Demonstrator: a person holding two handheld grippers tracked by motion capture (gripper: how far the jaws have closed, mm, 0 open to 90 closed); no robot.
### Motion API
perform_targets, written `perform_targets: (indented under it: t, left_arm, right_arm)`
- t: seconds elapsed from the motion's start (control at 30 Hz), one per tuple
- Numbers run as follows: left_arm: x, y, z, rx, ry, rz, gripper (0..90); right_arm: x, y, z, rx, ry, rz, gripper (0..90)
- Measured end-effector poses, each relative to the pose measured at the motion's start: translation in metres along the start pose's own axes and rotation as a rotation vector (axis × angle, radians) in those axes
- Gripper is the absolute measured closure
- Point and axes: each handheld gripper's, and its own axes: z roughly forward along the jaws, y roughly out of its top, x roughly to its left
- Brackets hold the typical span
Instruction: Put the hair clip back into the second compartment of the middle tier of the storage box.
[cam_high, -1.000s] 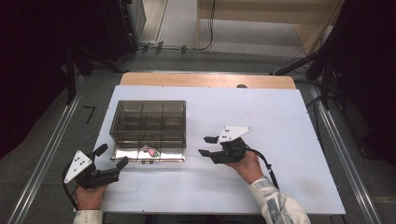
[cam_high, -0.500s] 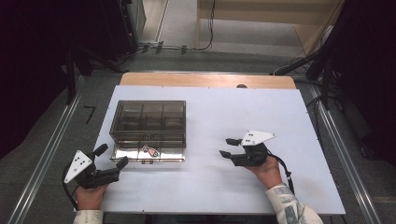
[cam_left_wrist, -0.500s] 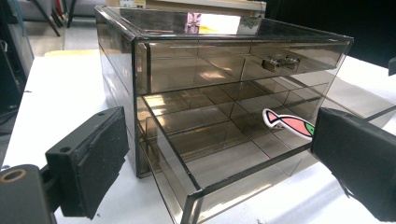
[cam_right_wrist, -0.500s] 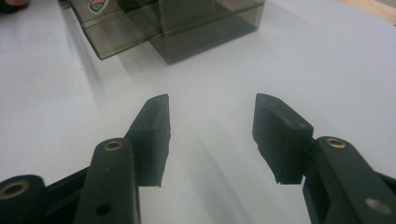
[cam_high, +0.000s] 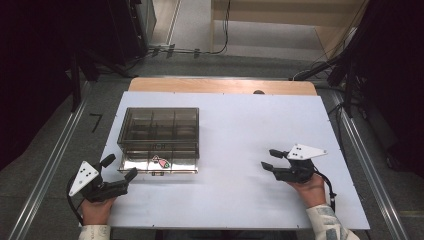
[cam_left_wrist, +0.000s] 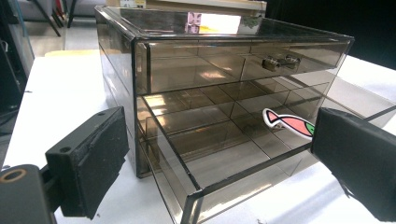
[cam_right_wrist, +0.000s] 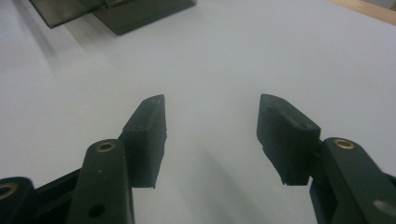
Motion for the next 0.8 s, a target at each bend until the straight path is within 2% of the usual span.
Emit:
perform_targets:
  t: [0.03, 0.17, 0.57, 0.8]
  left_arm:
    - [0.000, 0.000, 0.000, 0.000, 0.000, 0.000, 4.6]
    - [0.000, 0.000, 0.000, -0.001, 0.000, -0.001, 4.6]
    - [0.000, 0.000, 0.000, 0.000, 0.001, 0.001, 4.6]
    - [0.000, 0.000, 0.000, 0.000, 0.000, 0.001, 4.6]
  right_arm:
    - [-0.006, -0.006, -0.007, -0.005, -0.022, 0.018, 38.0]
    - [-0.013, -0.014, -0.018, -0.018, -0.047, 0.051, 34.6]
    - [-0.029, -0.041, -0.060, -0.066, -0.142, 0.104, 26.6]
    - [-0.036, -0.054, -0.075, -0.075, -0.183, 0.131, 21.3]
